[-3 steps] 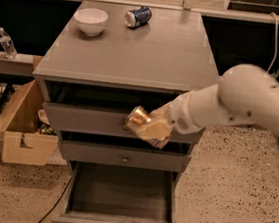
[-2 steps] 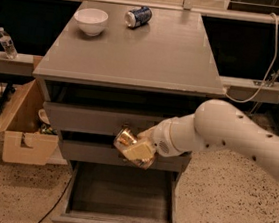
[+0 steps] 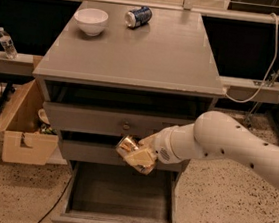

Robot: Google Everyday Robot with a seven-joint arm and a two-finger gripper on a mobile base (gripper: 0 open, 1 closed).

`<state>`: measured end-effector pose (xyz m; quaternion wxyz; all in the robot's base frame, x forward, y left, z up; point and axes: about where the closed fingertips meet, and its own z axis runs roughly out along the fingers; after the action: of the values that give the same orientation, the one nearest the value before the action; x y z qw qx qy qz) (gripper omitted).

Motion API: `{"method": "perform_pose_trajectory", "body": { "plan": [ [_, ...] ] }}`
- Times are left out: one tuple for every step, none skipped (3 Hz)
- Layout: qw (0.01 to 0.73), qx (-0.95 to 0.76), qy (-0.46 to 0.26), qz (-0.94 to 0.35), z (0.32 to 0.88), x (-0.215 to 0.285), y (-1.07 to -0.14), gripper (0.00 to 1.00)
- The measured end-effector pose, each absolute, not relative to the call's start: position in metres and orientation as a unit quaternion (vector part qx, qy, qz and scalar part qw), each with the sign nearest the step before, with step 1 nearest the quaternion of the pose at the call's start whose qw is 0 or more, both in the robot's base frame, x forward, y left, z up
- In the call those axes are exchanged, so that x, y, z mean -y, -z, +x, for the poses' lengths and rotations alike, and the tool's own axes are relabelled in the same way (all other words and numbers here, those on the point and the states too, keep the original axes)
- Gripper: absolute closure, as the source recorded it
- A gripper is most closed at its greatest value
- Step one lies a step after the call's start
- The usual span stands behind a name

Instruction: Place orange can into bottom drawer

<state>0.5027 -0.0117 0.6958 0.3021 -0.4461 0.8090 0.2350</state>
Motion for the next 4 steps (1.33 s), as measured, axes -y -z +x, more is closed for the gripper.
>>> {"method": "perform_pose_trajectory", "body": {
  "plan": [
    [0.298, -0.812, -0.260, -0.429, 0.506, 0.027, -0.647, 1.00],
    [0.291, -0.818, -0.276, -0.413, 0.508, 0.046, -0.587, 1.00],
    [0.272, -0.829, -0.283, -0.399, 0.513, 0.057, -0.517, 1.00],
    [0.250, -0.837, -0.296, -0.386, 0.515, 0.056, -0.460, 1.00]
  ]
}}
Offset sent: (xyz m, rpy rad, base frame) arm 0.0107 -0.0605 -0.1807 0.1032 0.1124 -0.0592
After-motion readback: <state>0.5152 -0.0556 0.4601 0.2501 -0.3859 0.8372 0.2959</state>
